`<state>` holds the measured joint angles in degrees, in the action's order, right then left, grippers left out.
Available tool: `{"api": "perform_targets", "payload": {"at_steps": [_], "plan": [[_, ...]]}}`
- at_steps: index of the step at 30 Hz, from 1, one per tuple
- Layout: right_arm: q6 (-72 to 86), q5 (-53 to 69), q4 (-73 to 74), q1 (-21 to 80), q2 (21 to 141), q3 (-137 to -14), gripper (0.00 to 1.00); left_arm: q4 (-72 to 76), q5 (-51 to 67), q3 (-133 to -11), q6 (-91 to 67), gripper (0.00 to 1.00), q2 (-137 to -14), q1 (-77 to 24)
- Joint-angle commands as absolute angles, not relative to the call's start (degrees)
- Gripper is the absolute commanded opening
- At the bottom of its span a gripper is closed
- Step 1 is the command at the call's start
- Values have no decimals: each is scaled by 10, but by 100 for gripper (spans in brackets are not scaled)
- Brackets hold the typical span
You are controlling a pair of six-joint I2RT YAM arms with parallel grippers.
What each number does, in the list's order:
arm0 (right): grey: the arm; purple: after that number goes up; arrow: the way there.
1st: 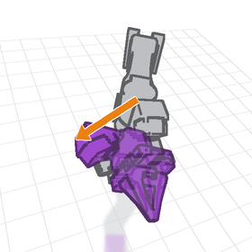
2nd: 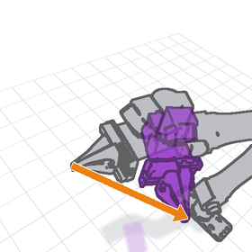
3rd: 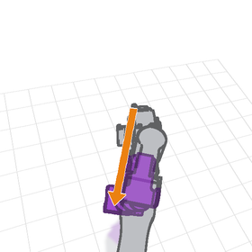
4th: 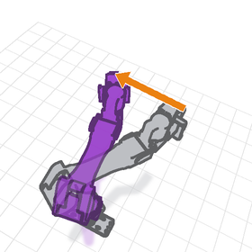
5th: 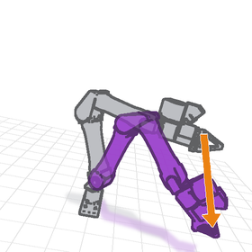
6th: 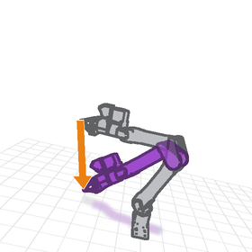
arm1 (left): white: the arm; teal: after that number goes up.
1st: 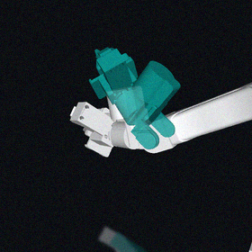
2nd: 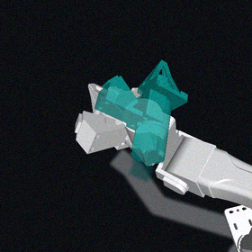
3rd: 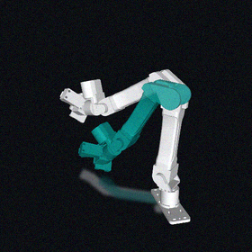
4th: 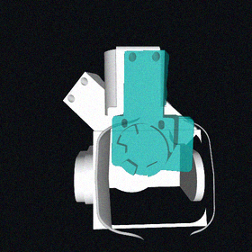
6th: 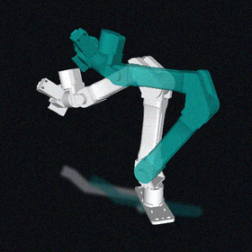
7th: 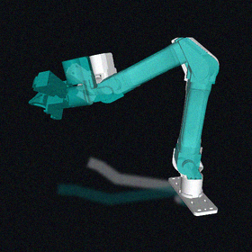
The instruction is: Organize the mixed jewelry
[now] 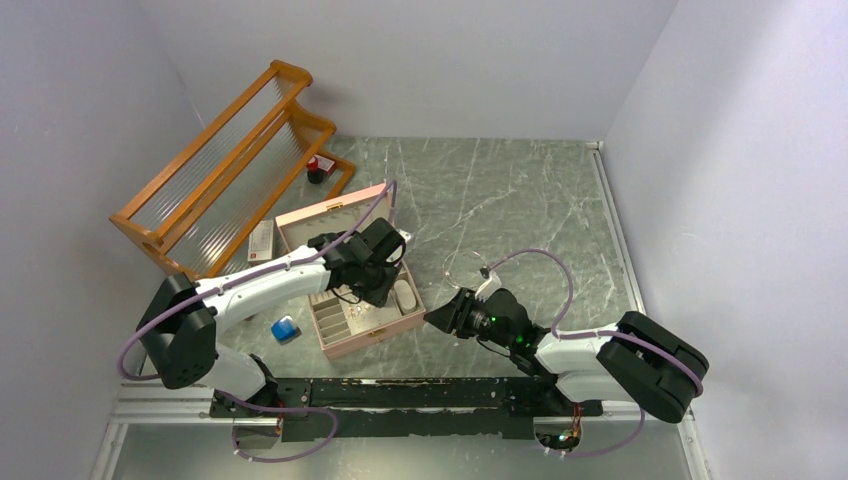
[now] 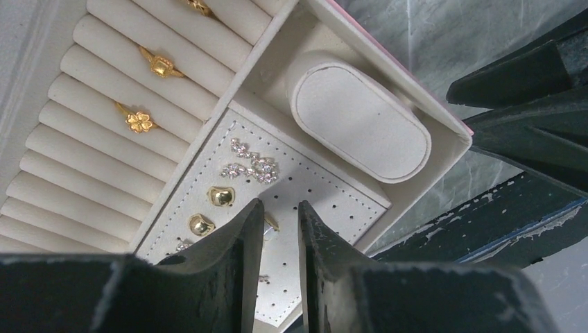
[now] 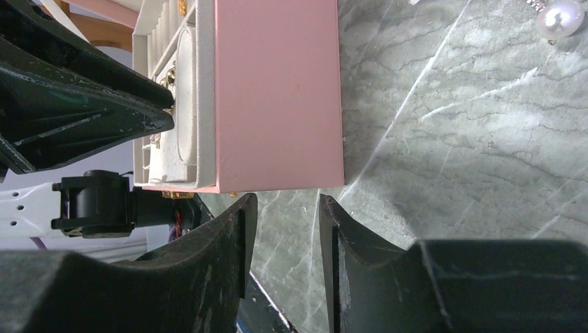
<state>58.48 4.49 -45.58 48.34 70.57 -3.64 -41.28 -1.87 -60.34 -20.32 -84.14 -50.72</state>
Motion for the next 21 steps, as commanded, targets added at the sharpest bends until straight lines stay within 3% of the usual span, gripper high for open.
{"api": "perform_targets", "payload": {"at_steps": [1, 4, 14, 21], "plan": [[584, 38, -467, 485, 709, -43, 42, -408, 2, -592, -201, 30, -828, -510], [583, 39, -466, 485, 711, -44, 42, -406, 1, -597, -204, 32, -826, -510], [576, 25, -399, 482, 655, -61, 42, -368, -22, -608, -227, 52, -781, -510], [529, -74, -171, 466, 533, -132, 43, -327, -40, -570, -263, 61, -684, -510]]}}
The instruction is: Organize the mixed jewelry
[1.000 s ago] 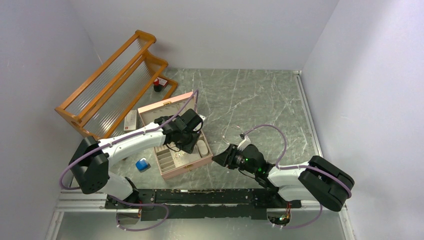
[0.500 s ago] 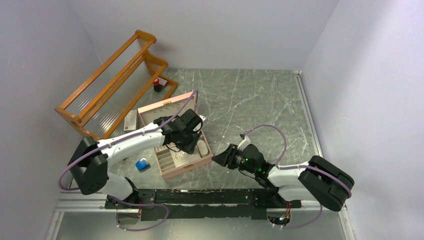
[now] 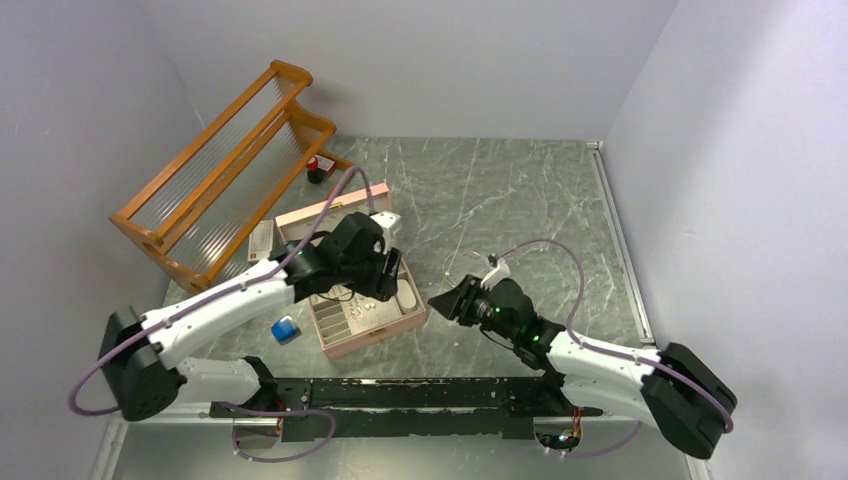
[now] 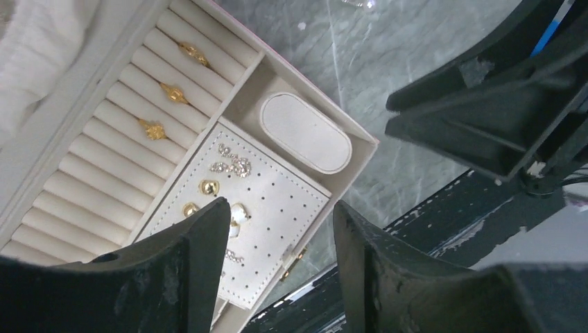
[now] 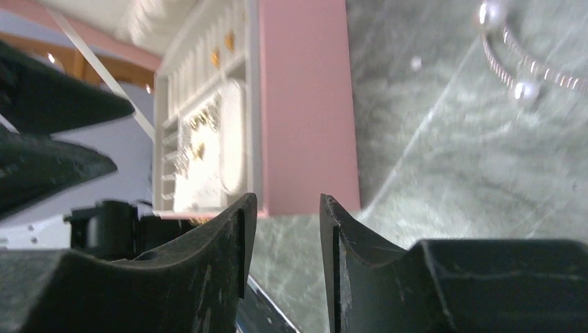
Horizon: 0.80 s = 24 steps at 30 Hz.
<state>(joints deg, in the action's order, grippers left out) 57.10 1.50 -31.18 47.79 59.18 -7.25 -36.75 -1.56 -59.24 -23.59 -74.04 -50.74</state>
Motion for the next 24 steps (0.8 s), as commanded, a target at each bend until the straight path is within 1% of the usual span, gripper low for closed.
{"api": "perform_targets", "payload": {"at_steps": [1, 4, 6, 9, 11, 13, 17, 19, 24], "plan": [[516, -99, -133, 463, 521, -152, 43, -323, -47, -562, -267, 63, -667, -510], [482, -174, -17, 458, 513, -220, 45, -313, -72, -542, -275, 68, -611, -510], [476, -227, 74, 452, 528, -275, 50, -304, -91, -526, -278, 71, -572, -510], [455, -269, 138, 426, 567, -336, 55, -281, -100, -501, -281, 76, -514, -510], [428, -257, 159, 400, 604, -370, 56, -257, -99, -483, -283, 80, -481, -510], [371, -215, 169, 377, 658, -404, 57, -243, -98, -471, -282, 85, -457, -510], [261, -152, 190, 362, 767, -470, 58, -245, -107, -462, -282, 90, -425, -510], [216, -130, 196, 362, 817, -497, 58, -246, -118, -462, -280, 91, -415, -509], [148, -71, 190, 360, 900, -545, 55, -234, -125, -453, -282, 88, -388, -510]]}}
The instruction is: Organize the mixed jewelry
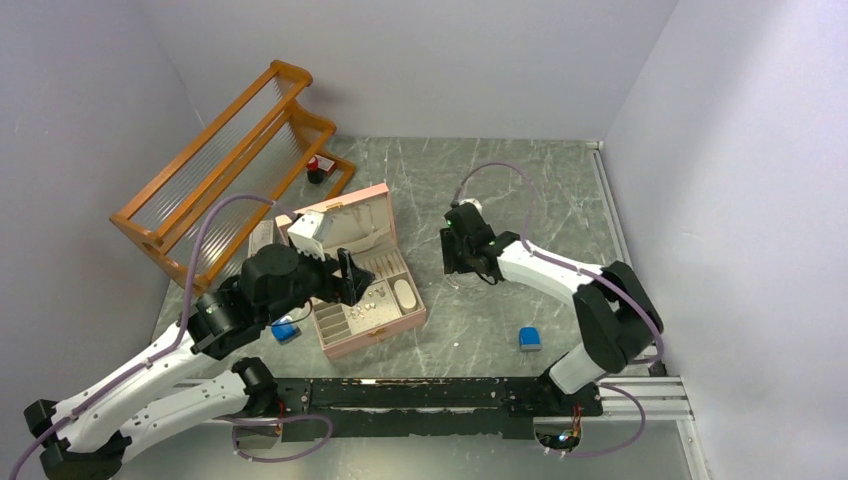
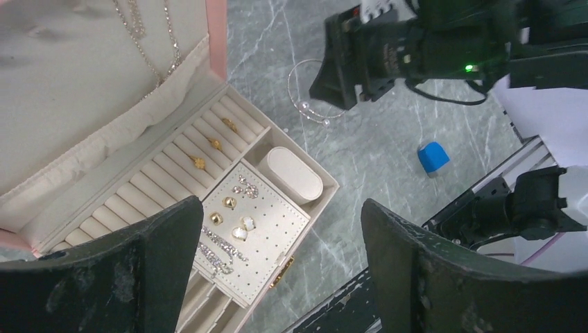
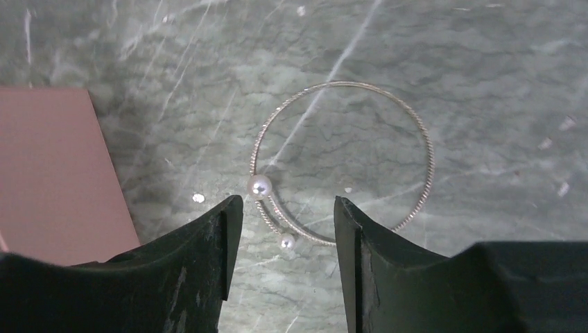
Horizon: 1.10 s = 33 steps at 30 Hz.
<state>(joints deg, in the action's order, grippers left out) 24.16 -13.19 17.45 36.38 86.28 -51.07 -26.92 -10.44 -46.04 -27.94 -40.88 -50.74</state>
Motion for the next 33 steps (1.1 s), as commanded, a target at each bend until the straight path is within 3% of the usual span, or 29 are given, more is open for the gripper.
{"api": "perform_targets", "payload": {"at_steps": [1, 10, 21, 26, 33], "plan": [[142, -58, 191, 360, 910, -553, 54, -230, -123, -451, -282, 87, -384, -510], [134, -23, 205, 361, 987, -590, 52, -229, -128, -454, -283, 85, -378, -510], [140, -30, 218, 361, 1016, -597, 35, -231, -130, -454, -289, 84, -383, -509], [146, -45, 225, 361, 1006, -593, 23, -228, -124, -455, -296, 84, -389, -509], [173, -88, 159, 361, 921, -539, 20, -222, -106, -458, -322, 84, -405, -510]]}}
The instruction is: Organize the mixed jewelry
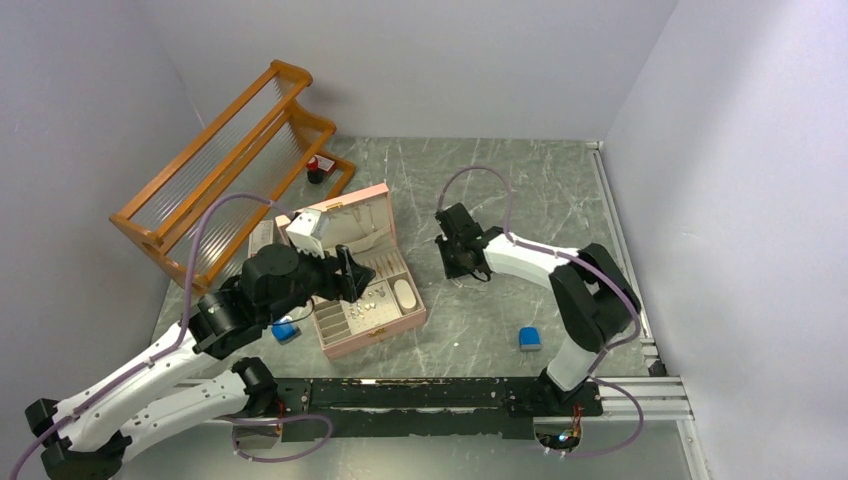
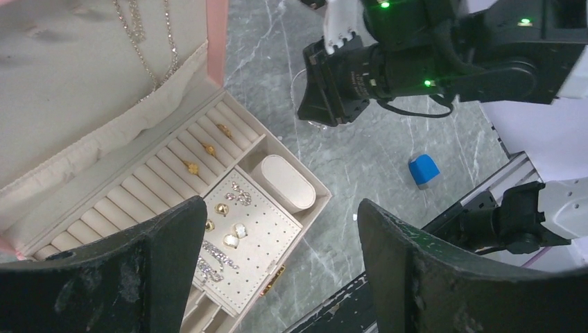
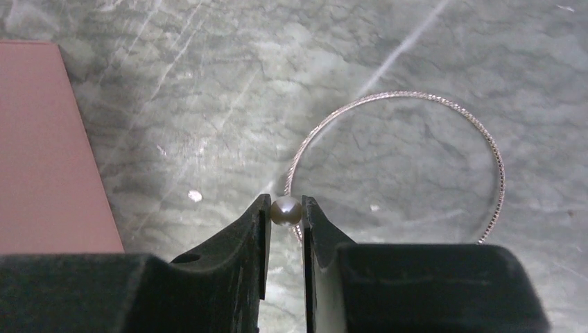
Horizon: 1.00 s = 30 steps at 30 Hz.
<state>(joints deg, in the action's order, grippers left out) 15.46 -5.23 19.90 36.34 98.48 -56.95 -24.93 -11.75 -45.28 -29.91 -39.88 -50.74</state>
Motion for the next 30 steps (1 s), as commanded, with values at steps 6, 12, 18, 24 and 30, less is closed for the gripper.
{"api": "perform_targets", "payload": {"at_steps": [6, 12, 18, 24, 30], "plan": [[184, -110, 86, 362, 793, -466, 19, -201, -76, -458, -376, 86, -432, -510], [168, -22, 22, 361, 647, -403, 18, -190, -55, -500, -435, 87, -494, -509], [176, 143, -59, 362, 525, -348, 17, -149, -52, -516, -483, 88, -538, -508], [174, 303, -87, 362, 494, -332, 17, -118, -22, -532, -502, 89, -575, -502], [180, 393, -133, 371, 488, -321, 17, -117, -9, -541, -502, 87, -584, -481]]}}
